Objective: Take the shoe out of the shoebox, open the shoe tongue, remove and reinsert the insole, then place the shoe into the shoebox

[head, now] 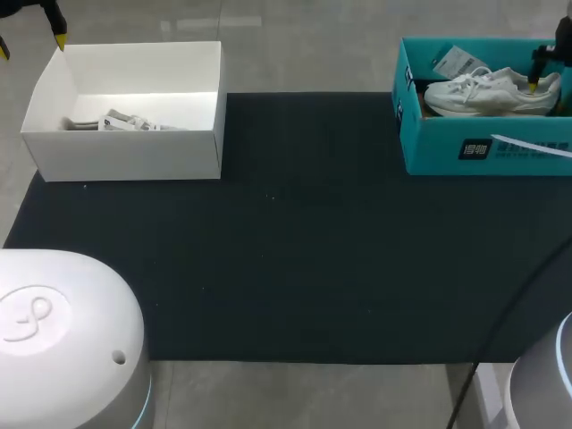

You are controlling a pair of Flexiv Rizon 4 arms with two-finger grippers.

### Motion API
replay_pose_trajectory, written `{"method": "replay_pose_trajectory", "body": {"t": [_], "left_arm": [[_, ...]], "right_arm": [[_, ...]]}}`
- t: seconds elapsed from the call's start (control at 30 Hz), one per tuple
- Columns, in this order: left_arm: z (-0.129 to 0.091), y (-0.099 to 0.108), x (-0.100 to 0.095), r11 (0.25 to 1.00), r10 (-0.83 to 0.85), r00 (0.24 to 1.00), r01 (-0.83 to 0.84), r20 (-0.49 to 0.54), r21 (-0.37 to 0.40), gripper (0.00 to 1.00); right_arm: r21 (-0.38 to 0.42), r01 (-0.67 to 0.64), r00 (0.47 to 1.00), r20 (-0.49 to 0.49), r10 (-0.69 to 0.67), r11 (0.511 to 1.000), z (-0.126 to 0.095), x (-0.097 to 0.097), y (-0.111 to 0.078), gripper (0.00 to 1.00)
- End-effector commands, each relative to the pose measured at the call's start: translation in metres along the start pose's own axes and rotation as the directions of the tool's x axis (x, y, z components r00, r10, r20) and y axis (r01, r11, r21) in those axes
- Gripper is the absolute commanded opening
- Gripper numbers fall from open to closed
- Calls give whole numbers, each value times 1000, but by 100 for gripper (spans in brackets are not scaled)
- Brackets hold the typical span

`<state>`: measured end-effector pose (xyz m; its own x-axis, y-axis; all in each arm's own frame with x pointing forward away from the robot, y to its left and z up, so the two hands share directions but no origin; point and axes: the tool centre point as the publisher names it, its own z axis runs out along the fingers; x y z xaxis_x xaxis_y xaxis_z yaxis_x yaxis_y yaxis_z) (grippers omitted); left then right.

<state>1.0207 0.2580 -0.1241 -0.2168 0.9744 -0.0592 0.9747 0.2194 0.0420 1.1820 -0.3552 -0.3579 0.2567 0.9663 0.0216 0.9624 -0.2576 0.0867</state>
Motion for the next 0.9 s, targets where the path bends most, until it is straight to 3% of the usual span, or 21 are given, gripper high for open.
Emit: {"method": "replay_pose_trajectory", "body": {"t": [0.03, 0.2, 0.23, 0.3, 0.33, 0.4, 0.57, 0.63, 0.7, 0.9], "left_arm": [[0, 0, 0, 1000, 0, 1000, 0, -2, -1, 100], [0, 0, 0, 1000, 0, 1000, 0, -2, -1, 100], [0, 0, 0, 1000, 0, 1000, 0, -2, -1, 100], [0, 0, 0, 1000, 0, 1000, 0, -2, -1, 100], [0, 0, 0, 1000, 0, 1000, 0, -2, -1, 100], [0, 0, 0, 1000, 0, 1000, 0, -2, -1, 100], [0, 0, 0, 1000, 0, 1000, 0, -2, -1, 100], [0, 0, 0, 1000, 0, 1000, 0, -2, -1, 100], [0, 0, 0, 1000, 0, 1000, 0, -2, -1, 100], [0, 0, 0, 1000, 0, 1000, 0, -2, -1, 100]], "right_arm": [[210, 26, 1000, 2, -27, 977, 11, 1, 15, 100], [263, 47, 999, 9, -51, 964, 21, -1, 16, 100], [267, 46, 999, 10, -51, 963, 21, -1, 16, 96], [281, 43, 999, 13, -49, 959, 21, -3, 15, 67], [289, 45, 999, 12, -50, 956, 22, -4, 15, 46], [308, 50, 998, 15, -57, 950, 26, -8, 15, 33], [330, 57, 997, 27, -69, 942, 26, -10, 12, 18], [338, 53, 997, 32, -68, 940, 25, -11, 10, 5], [343, 49, 997, 34, -65, 938, 25, -13, 8, 0], [352, 41, 997, 42, -59, 935, 25, -16, 5, 0]]}}
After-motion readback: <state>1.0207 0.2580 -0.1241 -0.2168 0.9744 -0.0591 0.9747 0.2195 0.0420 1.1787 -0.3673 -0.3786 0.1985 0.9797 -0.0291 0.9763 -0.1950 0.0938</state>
